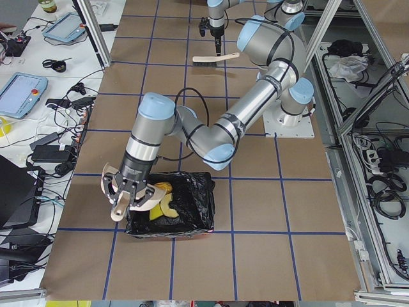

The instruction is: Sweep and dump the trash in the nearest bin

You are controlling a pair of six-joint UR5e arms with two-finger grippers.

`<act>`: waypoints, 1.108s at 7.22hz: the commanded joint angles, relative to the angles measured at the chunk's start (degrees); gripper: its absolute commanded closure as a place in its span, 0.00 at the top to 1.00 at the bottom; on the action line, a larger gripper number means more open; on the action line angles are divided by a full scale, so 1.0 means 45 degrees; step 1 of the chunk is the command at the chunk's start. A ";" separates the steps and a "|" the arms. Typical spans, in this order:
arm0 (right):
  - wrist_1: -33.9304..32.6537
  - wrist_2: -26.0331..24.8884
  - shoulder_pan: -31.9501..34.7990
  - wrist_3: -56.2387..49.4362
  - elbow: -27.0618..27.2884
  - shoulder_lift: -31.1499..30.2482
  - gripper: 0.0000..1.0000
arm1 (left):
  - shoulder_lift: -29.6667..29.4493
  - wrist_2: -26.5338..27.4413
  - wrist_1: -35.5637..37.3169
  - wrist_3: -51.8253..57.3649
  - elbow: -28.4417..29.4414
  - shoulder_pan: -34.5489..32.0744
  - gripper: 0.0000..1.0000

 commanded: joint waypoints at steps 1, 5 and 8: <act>0.2703 -0.0078 -0.0445 -0.0573 -0.2033 -0.1496 0.99 | 0.0961 0.0330 -0.2908 -0.3475 -0.0028 -0.1599 0.00; 0.5727 -0.0138 -0.1185 -0.1316 -0.5383 -0.1425 1.00 | 0.1764 0.0154 -0.4990 -1.1637 -0.1740 -0.4467 0.00; 0.6076 -0.0235 -0.3640 -0.5211 -0.5269 -0.1793 1.00 | 0.1843 -0.1627 -0.6174 -2.0980 -0.2974 -0.7106 0.00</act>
